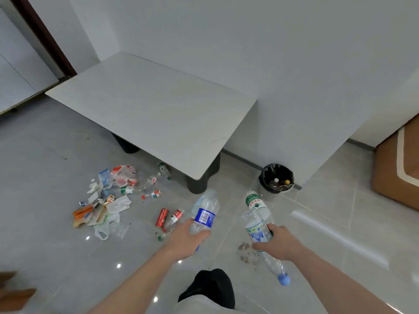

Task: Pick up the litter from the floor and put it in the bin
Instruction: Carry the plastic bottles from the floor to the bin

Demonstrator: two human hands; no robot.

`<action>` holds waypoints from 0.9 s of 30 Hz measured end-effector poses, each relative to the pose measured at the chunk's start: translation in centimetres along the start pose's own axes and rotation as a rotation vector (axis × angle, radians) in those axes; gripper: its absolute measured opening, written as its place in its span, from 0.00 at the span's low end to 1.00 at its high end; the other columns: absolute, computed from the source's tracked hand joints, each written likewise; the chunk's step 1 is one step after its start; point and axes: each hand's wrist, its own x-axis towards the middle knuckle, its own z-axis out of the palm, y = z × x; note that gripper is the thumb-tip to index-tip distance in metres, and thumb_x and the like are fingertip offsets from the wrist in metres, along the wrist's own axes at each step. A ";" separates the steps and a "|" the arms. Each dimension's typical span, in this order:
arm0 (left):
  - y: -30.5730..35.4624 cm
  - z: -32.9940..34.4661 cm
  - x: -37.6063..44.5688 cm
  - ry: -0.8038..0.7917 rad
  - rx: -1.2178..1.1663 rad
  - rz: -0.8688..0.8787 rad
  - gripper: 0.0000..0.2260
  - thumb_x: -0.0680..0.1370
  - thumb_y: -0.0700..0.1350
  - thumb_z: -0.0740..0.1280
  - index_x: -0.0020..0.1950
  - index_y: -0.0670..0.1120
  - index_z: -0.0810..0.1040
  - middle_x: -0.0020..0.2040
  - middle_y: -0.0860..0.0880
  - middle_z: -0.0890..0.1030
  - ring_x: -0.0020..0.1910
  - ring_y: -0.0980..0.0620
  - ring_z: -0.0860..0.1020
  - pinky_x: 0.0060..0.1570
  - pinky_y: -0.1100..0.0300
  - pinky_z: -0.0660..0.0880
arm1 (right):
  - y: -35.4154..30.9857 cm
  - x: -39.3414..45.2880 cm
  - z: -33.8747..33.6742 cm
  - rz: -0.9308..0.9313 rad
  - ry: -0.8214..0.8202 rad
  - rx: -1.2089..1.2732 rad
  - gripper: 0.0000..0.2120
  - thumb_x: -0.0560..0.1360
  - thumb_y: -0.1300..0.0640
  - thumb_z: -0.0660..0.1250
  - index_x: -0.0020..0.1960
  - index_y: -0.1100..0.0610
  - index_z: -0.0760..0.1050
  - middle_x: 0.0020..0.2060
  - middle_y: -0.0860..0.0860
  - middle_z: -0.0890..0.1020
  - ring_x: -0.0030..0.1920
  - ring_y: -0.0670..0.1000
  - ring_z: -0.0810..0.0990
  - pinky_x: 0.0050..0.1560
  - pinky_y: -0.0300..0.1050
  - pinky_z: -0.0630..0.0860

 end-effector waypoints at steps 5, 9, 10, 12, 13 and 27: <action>4.3 2.7 3.4 0.025 -0.018 -0.038 0.18 0.70 0.65 0.71 0.55 0.59 0.78 0.46 0.51 0.84 0.44 0.55 0.83 0.45 0.59 0.80 | 3.6 4.2 -5.7 0.003 -0.029 -0.023 0.27 0.54 0.31 0.72 0.48 0.43 0.75 0.50 0.48 0.77 0.44 0.46 0.80 0.47 0.43 0.79; 9.0 4.8 8.4 0.013 0.009 -0.034 0.16 0.72 0.63 0.70 0.54 0.56 0.76 0.48 0.52 0.82 0.45 0.56 0.82 0.43 0.61 0.78 | 6.1 7.9 -10.6 0.057 -0.019 -0.024 0.26 0.54 0.32 0.72 0.47 0.43 0.74 0.49 0.48 0.77 0.44 0.46 0.80 0.47 0.43 0.78; 10.0 5.4 10.0 -0.007 0.020 -0.030 0.15 0.73 0.63 0.69 0.54 0.56 0.76 0.47 0.51 0.82 0.44 0.56 0.82 0.42 0.61 0.78 | 6.7 8.8 -11.9 0.079 -0.017 -0.027 0.26 0.54 0.32 0.72 0.47 0.43 0.74 0.49 0.48 0.77 0.44 0.46 0.80 0.48 0.43 0.79; 12.1 6.6 12.8 -0.070 0.036 -0.044 0.17 0.71 0.65 0.69 0.51 0.55 0.77 0.43 0.50 0.83 0.39 0.55 0.82 0.44 0.56 0.82 | 7.9 10.6 -14.4 0.113 -0.023 -0.032 0.27 0.54 0.31 0.72 0.48 0.43 0.74 0.49 0.48 0.78 0.45 0.47 0.80 0.50 0.45 0.79; 13.4 7.1 14.2 -0.108 0.056 -0.048 0.18 0.70 0.66 0.69 0.51 0.55 0.77 0.42 0.50 0.84 0.38 0.56 0.82 0.44 0.55 0.82 | 8.5 11.5 -15.5 0.122 -0.026 -0.036 0.28 0.54 0.30 0.72 0.48 0.43 0.75 0.49 0.47 0.78 0.45 0.47 0.81 0.50 0.45 0.80; 28.8 14.3 30.3 -0.241 0.292 -0.168 0.29 0.63 0.69 0.66 0.58 0.55 0.74 0.51 0.51 0.79 0.43 0.55 0.82 0.50 0.57 0.79 | 13.6 26.5 -29.4 0.193 -0.159 -0.006 0.29 0.54 0.34 0.75 0.53 0.43 0.77 0.48 0.45 0.83 0.46 0.46 0.83 0.52 0.45 0.81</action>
